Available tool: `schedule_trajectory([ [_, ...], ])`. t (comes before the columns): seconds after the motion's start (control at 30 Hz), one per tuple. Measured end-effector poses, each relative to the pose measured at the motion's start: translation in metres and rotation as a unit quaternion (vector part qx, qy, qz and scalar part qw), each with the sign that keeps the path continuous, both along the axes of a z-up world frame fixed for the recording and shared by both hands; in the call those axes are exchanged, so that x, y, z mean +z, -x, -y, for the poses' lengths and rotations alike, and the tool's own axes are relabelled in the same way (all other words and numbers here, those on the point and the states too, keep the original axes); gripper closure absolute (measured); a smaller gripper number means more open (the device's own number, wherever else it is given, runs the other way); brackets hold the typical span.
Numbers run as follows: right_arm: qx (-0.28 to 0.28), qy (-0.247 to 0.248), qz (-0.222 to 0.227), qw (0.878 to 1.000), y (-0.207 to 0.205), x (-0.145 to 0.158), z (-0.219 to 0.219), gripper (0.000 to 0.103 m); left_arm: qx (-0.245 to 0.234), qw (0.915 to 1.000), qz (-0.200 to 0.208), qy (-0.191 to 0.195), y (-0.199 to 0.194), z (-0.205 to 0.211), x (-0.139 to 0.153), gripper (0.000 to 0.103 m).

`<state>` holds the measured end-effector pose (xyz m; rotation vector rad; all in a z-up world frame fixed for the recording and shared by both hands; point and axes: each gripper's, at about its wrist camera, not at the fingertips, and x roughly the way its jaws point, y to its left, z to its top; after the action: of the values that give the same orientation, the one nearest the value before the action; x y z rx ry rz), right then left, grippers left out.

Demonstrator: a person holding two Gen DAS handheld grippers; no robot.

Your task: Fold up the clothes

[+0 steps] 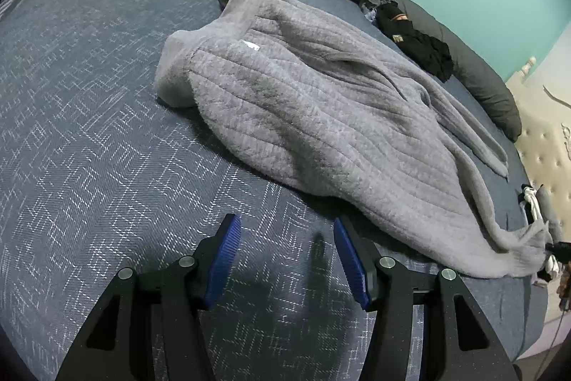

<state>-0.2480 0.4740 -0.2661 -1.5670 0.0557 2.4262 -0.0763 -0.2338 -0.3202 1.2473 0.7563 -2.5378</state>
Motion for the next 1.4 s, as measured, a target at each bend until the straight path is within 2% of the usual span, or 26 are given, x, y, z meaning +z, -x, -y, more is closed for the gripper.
schedule_trajectory([
  [0.03, -0.010, -0.007, 0.005, 1.000, -0.001, 0.001, -0.010, 0.088, 0.000, 1.0000, 0.000, 0.000, -0.001, 0.000, 0.001, 0.045],
  [0.13, -0.039, 0.003, 0.001, 0.999, -0.006, -0.001, -0.031, 0.068, 0.001, 1.0000, -0.001, -0.001, -0.005, 0.001, 0.002, 0.044],
  [0.2, -0.052, 0.001, -0.013, 0.999, -0.010, 0.001, -0.035, 0.067, 0.003, 1.0000, -0.001, -0.001, -0.007, 0.001, 0.003, 0.045],
  [0.23, -0.054, 0.003, -0.018, 0.998, -0.011, 0.002, -0.037, 0.062, 0.004, 1.0000, -0.001, -0.002, -0.007, 0.002, 0.003, 0.045],
  [0.3, -0.058, 0.002, -0.032, 0.998, -0.013, 0.006, -0.040, 0.062, 0.006, 1.0000, 0.000, -0.002, -0.010, 0.004, 0.004, 0.045],
  [0.4, -0.050, 0.026, -0.056, 0.997, -0.009, 0.011, -0.028, 0.062, 0.007, 1.0000, 0.000, -0.002, -0.011, 0.005, 0.005, 0.044],
  [0.6, -0.006, 0.102, -0.081, 0.991, -0.011, 0.001, 0.012, 0.060, 0.026, 0.9997, -0.001, -0.001, 0.005, 0.011, 0.010, 0.044],
  [0.63, -0.002, 0.114, -0.083, 0.990, -0.013, -0.004, 0.021, 0.060, 0.032, 0.9995, -0.001, -0.001, 0.005, 0.014, 0.011, 0.039],
  [0.67, 0.003, 0.127, -0.085, 0.988, -0.014, -0.008, 0.030, 0.060, 0.041, 0.9992, -0.001, -0.004, 0.003, 0.018, 0.012, 0.035],
  [0.83, 0.022, 0.175, -0.088, 0.980, -0.029, -0.026, 0.063, 0.060, 0.076, 0.9959, -0.009, -0.048, 0.003, 0.044, 0.012, 0.035],
  [0.97, 0.034, 0.185, -0.083, 0.979, -0.036, -0.035, 0.078, 0.060, 0.092, 0.9921, -0.014, -0.084, 0.007, 0.066, 0.011, 0.034],
  [1.13, 0.034, 0.197, -0.082, 0.976, -0.045, -0.040, 0.075, 0.060, 0.117, 0.9842, -0.023, -0.131, 0.014, 0.095, 0.009, 0.034],
  [1.27, 0.033, 0.200, -0.085, 0.976, -0.049, -0.041, 0.073, 0.060, 0.108, 0.9885, -0.010, -0.105, 0.024, 0.103, 0.017, 0.034],
  [1.4, 0.040, 0.202, -0.086, 0.975, -0.047, -0.040, 0.077, 0.060, 0.100, 0.9869, -0.004, -0.126, 0.039, 0.111, 0.013, 0.034],
])
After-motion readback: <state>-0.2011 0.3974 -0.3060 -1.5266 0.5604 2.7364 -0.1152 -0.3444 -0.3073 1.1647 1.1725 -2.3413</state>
